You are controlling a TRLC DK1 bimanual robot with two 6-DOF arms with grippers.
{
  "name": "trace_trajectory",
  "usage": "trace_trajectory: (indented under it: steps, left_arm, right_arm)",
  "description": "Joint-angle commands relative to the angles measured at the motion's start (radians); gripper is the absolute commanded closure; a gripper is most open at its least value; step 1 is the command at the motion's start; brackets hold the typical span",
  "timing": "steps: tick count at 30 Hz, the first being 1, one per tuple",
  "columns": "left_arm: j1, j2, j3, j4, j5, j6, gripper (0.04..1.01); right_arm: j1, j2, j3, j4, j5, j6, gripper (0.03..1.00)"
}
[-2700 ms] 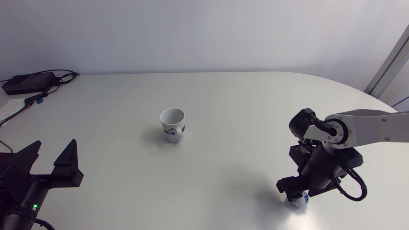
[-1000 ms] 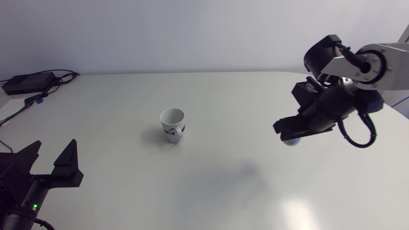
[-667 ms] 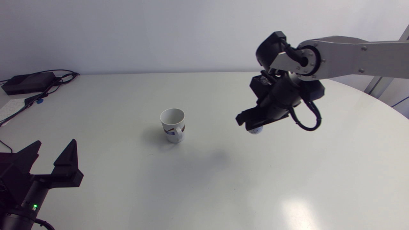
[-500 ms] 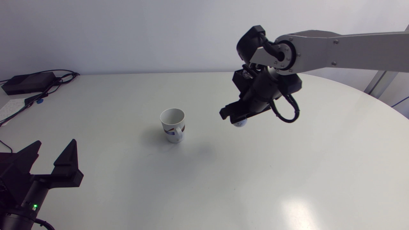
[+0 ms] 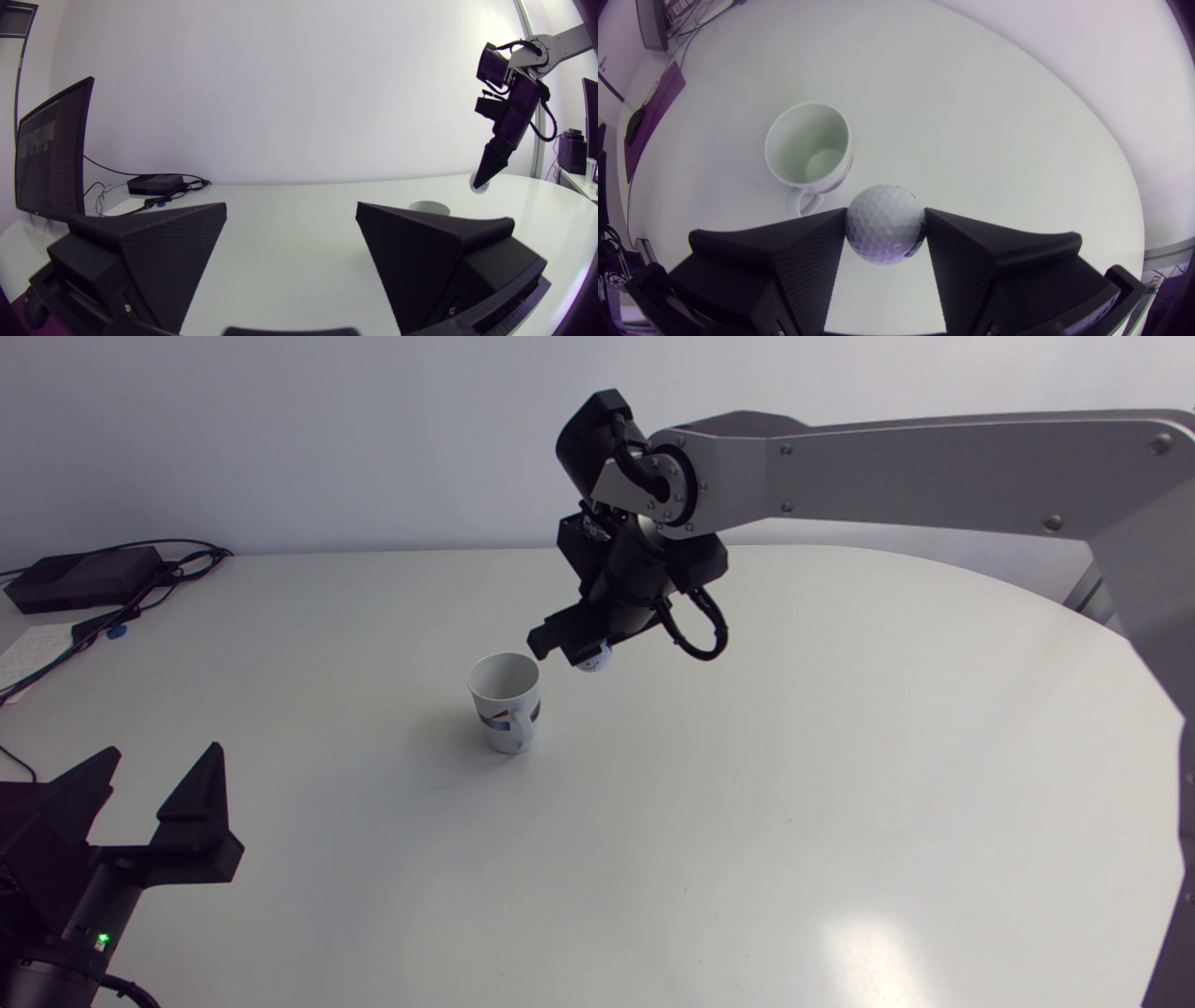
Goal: Pick up the white golf ball from the table and place it into the cup.
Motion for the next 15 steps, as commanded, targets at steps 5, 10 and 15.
trace_trajectory:
  steps: [5, 10, 15]
  left_arm:
    - [-0.006, -0.016, -0.018, 0.001, 0.011, 0.008, 0.051]
    - [-0.006, -0.016, -0.018, 0.001, 0.011, 0.008, 0.051]
    - [-0.006, -0.016, -0.018, 0.001, 0.011, 0.008, 0.051]
  right_arm:
    - [0.006, 0.069, 0.099, 0.037, 0.006, -0.029, 0.684]
    - [0.021, 0.106, 0.132, 0.068, 0.005, -0.035, 0.685]
    - [0.046, 0.168, 0.217, 0.067, 0.003, -0.034, 0.687]
